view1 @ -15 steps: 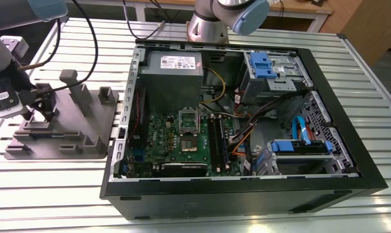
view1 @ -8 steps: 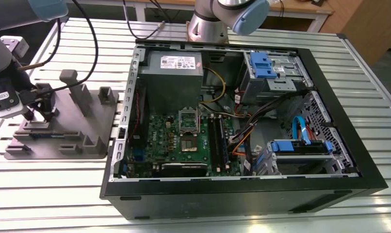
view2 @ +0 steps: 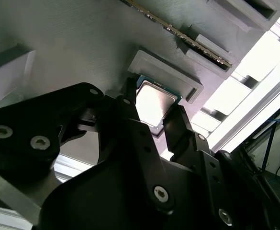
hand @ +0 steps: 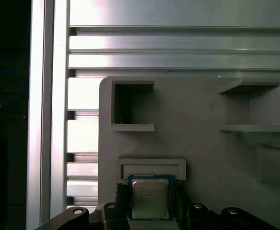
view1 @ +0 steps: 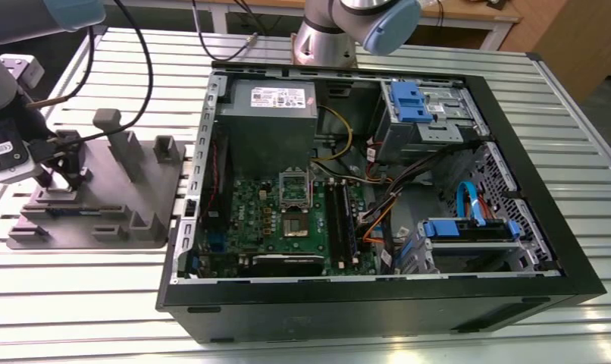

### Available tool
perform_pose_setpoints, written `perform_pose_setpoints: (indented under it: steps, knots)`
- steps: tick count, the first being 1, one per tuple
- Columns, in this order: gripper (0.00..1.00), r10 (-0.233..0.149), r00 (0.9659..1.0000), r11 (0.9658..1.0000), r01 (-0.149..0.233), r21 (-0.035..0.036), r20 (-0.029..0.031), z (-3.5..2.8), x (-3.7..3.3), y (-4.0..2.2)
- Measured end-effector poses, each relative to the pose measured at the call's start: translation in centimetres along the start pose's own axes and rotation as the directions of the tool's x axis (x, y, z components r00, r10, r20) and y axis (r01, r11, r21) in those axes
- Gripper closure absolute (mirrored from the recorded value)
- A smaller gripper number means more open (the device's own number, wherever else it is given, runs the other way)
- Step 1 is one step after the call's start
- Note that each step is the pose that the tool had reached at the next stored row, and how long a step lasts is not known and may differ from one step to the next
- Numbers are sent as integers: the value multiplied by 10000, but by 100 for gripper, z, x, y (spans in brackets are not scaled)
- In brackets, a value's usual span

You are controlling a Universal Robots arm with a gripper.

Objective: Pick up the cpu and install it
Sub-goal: 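Pick up the cpu and move it towards the insertion slot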

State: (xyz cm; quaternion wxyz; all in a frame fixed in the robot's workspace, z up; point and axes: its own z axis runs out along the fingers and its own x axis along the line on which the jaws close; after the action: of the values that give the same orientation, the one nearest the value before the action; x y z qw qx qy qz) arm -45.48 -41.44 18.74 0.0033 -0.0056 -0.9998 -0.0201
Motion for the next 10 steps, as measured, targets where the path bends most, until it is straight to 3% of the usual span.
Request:
perform_pose_setpoints:
  steps: [7, 10]
  knots:
    - [53, 1, 10000, 10000, -1, 1, -1, -109, 1, 4]
    - [53, 0, 10000, 10000, 0, -1, 1, -119, 1, 5]
